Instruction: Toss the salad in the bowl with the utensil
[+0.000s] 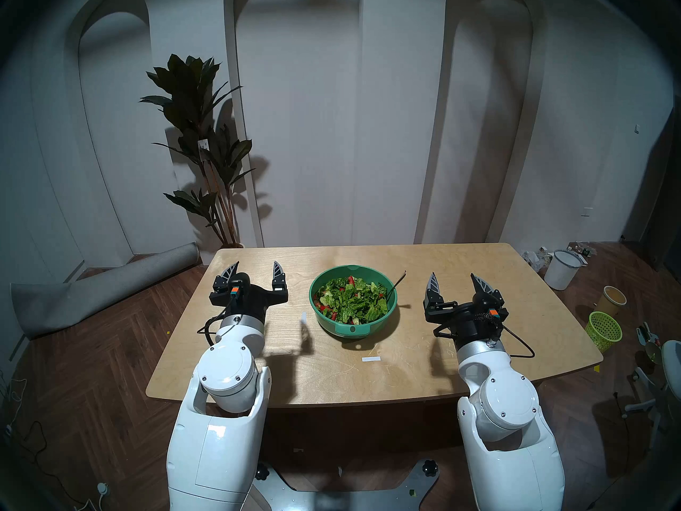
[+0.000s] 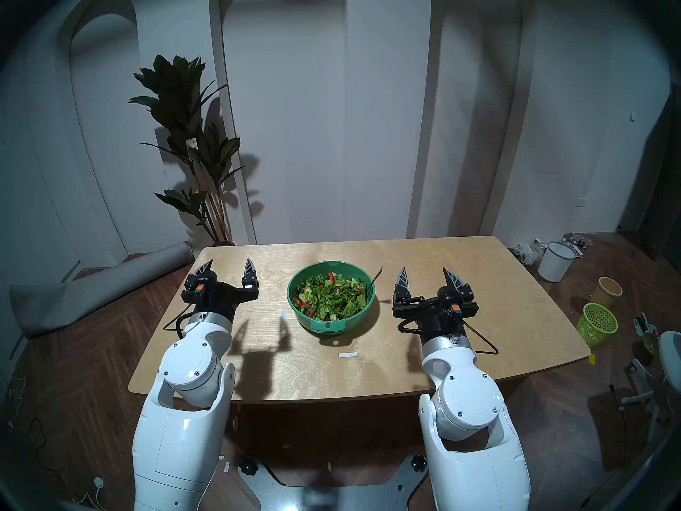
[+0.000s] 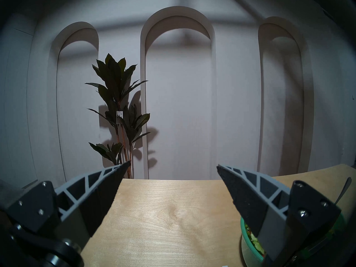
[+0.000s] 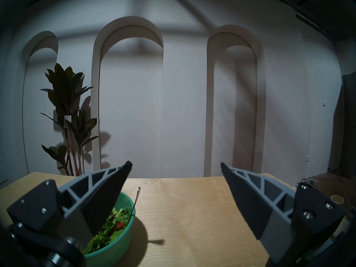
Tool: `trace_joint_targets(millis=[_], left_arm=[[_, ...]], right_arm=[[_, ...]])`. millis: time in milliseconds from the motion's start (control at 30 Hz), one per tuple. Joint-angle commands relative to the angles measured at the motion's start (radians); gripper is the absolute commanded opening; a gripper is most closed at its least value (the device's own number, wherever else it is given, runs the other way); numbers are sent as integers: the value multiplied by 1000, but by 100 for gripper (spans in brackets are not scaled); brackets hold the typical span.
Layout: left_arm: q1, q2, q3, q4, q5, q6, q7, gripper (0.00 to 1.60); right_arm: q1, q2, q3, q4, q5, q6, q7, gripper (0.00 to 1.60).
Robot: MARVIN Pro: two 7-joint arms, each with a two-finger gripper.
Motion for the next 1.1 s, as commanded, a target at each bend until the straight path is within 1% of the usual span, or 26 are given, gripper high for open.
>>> trace_joint_targets(millis=[0, 100, 200, 300, 367, 467, 667, 767, 833, 867, 900, 933, 1000, 1033, 1067], left_arm=[[-47, -4, -5, -72, -13, 12, -5, 160], [-52, 13, -3, -42, 6, 29, -5, 160], [-45, 22, -9, -10, 5, 11, -10, 160], [-36, 26, -11, 10, 11, 1, -8, 160], [-32, 26, -10, 20, 14, -10, -8, 160], [-29, 25, -7, 25, 17, -16, -9, 160], [-24, 22, -4, 22, 22, -23, -6, 160], [-20, 23, -4, 20, 26, -25, -4, 160], [-18, 23, -4, 19, 27, -25, -2, 160], [-18, 24, -3, 19, 28, -26, -1, 160], [-17, 24, -3, 19, 28, -27, -1, 160], [-15, 25, 0, 19, 29, -29, 1, 160], [-13, 25, 3, 17, 30, -29, 3, 160], [-11, 24, 5, 17, 31, -29, 4, 160], [-10, 24, 8, 16, 32, -29, 6, 160]], right_arm=[[2, -1, 1, -20, 0, -3, -2, 160], [2, -1, 1, -21, -1, -3, -2, 160], [0, 10, 1, -23, -17, -15, -1, 160], [4, 29, 5, -30, -51, -25, -4, 160], [20, 38, 16, -18, -59, -27, -3, 160], [57, 61, 38, 30, -94, -36, -9, 160], [131, 78, 84, 127, -79, -59, 0, 160], [160, 82, 89, 170, -62, -93, 10, 160], [180, 84, 90, 212, -50, -134, 18, 160], [191, 75, 95, 232, -15, -152, 31, 160], [201, 76, 96, 249, -10, -161, 35, 160], [217, 74, 99, 275, 26, -186, 52, 160], [239, 68, 103, 305, 66, -213, 74, 160], [246, 63, 106, 318, 109, -224, 96, 160], [253, 65, 106, 335, 130, -235, 112, 160]])
